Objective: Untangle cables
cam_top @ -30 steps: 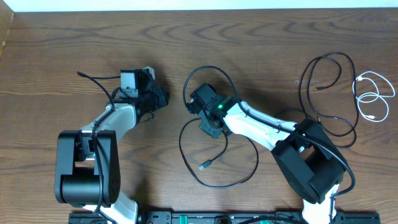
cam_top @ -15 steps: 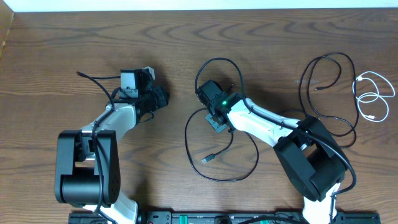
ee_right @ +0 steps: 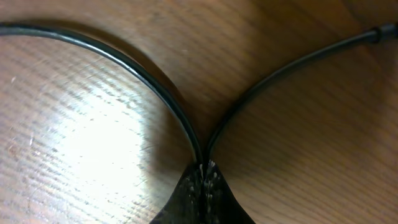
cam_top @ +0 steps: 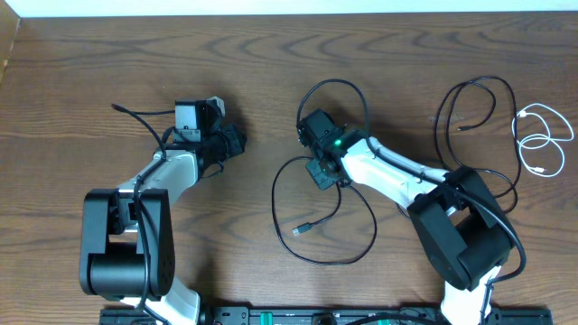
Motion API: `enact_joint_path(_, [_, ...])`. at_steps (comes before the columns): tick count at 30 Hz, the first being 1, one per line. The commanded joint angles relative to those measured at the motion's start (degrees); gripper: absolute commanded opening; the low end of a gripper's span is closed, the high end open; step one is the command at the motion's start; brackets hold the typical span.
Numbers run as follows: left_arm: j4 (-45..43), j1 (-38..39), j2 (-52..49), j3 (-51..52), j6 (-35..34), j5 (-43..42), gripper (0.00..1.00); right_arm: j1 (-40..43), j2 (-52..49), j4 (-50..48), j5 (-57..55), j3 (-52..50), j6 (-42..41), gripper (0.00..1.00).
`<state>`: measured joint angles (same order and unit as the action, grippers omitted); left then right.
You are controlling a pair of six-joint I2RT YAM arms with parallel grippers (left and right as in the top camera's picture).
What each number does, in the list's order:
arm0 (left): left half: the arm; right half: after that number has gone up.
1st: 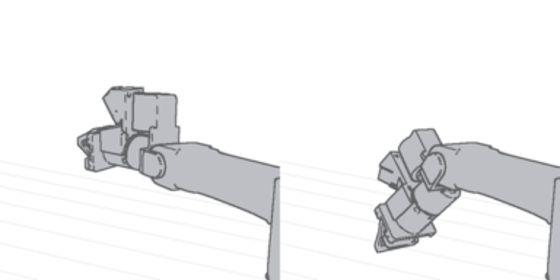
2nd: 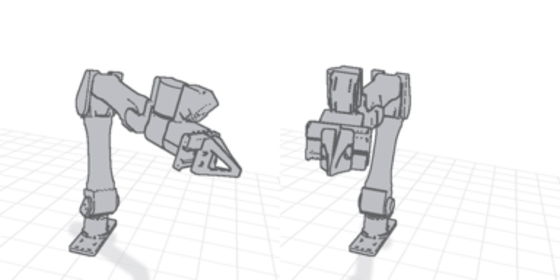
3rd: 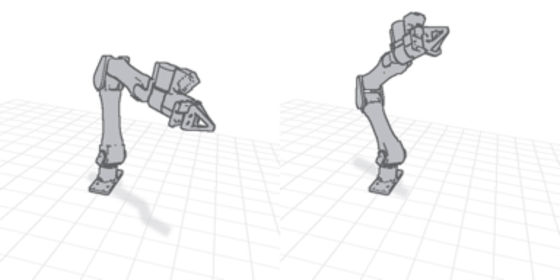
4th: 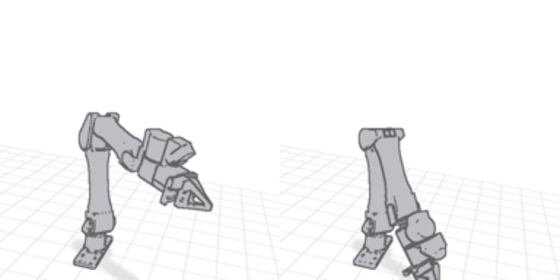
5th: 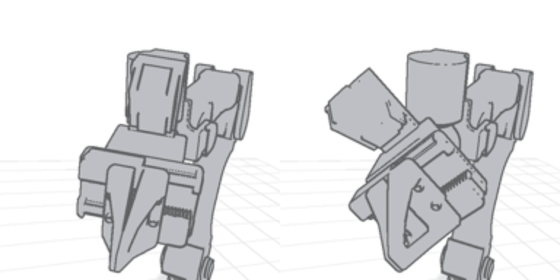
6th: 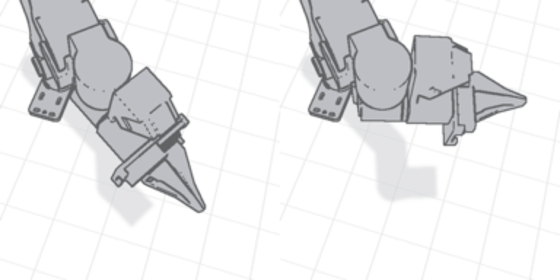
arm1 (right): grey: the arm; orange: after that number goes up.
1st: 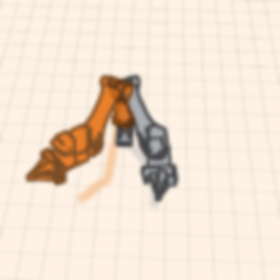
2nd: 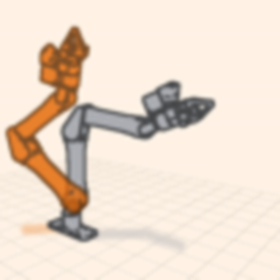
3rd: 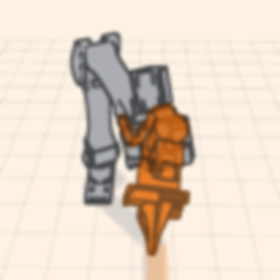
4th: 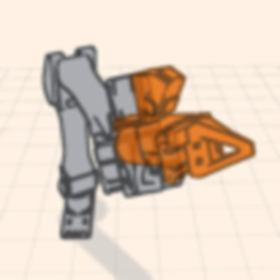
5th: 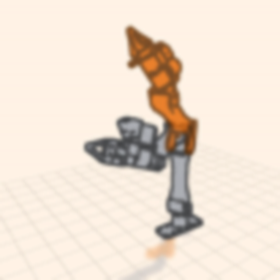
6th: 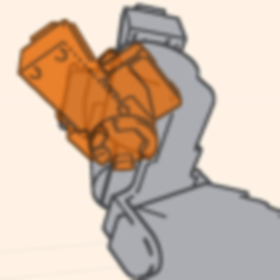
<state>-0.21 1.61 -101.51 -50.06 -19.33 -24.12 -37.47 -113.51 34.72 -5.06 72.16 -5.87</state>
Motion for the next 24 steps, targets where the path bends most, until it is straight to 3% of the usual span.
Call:
enact_joint_path(1, [0.13,-0.20,0.33,0.24,0.13,-0.76,0.25,0.83,1.38,0.00,0.72,-0.66,-3.19,0.01])
enact_joint_path(5, [0.13,-0.20,0.33,0.24,0.13,-0.76,0.25,1.03,1.38,-1.22,0.72,-0.66,-3.37,0.01])
enact_joint_path(8, [0.13,-0.20,0.33,0.24,0.13,-0.76,0.25,1.07,1.38,-3.04,0.70,-0.66,-3.37,0.24])
enact_joint_path(18, [0.13,-0.17,0.33,0.24,0.13,-0.76,0.25,1.07,1.31,-4.24,-4.85,-0.68,-8.83,0.63])
enact_joint_path(24, [0.13,-0.20,0.33,0.24,0.13,-0.76,0.25,1.05,0.39,-4.92,-7.69,-0.68,-14.58,0.68])
